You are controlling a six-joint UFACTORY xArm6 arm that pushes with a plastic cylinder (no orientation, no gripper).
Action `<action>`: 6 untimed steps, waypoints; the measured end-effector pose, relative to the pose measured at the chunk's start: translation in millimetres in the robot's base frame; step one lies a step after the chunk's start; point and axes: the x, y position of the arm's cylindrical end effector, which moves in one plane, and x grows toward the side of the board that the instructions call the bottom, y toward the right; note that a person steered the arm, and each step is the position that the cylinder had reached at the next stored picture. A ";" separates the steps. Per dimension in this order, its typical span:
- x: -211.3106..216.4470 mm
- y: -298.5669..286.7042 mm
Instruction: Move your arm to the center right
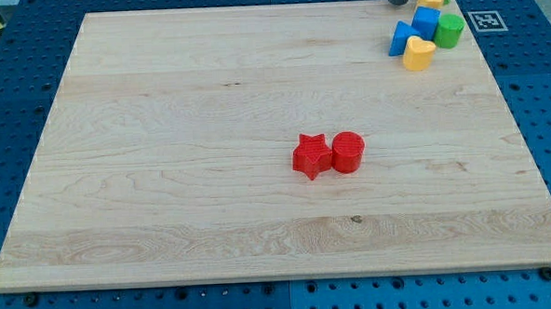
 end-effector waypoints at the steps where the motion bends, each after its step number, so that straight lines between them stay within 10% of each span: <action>1: 27.0 -2.9; 6: 77.5 -95.9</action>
